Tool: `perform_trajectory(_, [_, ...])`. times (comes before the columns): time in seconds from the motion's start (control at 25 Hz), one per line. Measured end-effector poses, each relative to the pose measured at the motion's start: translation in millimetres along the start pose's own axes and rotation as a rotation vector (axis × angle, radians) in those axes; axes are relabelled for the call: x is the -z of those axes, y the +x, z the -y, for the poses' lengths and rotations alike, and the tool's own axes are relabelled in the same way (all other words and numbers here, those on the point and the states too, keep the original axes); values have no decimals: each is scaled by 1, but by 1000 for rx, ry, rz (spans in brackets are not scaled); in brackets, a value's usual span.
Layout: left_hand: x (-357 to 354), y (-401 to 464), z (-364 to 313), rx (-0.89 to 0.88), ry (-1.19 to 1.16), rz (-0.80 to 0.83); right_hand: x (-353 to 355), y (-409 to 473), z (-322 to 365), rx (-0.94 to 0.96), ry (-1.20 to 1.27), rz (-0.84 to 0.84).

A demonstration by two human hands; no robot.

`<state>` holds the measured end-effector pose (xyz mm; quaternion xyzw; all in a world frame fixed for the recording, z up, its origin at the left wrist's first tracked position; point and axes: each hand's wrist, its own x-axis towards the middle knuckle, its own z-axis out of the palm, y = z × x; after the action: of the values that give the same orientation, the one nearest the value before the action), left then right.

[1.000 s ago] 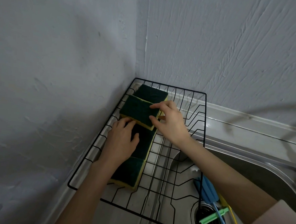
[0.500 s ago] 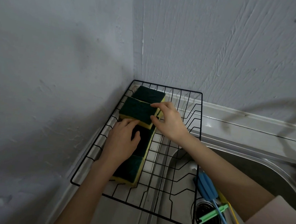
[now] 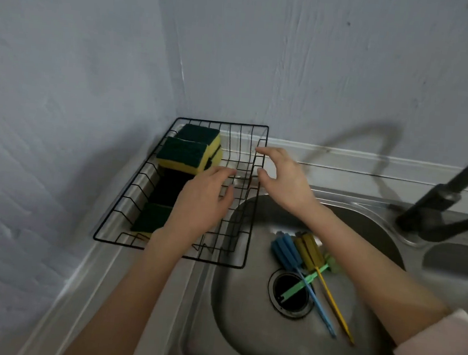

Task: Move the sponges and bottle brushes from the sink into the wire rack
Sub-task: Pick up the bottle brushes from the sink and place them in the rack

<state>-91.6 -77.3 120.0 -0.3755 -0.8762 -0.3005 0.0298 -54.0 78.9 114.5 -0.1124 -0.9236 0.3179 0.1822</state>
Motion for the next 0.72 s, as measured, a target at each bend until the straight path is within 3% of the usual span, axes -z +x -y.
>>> perform_trajectory(0.36, [-56,-23,-73,-51,-60,127,51,-81,-65,-153,-55,49])
perform_trajectory(0.72, [-156,-46,-84,136,-157,390,33,-132,-154,-424,-67,295])
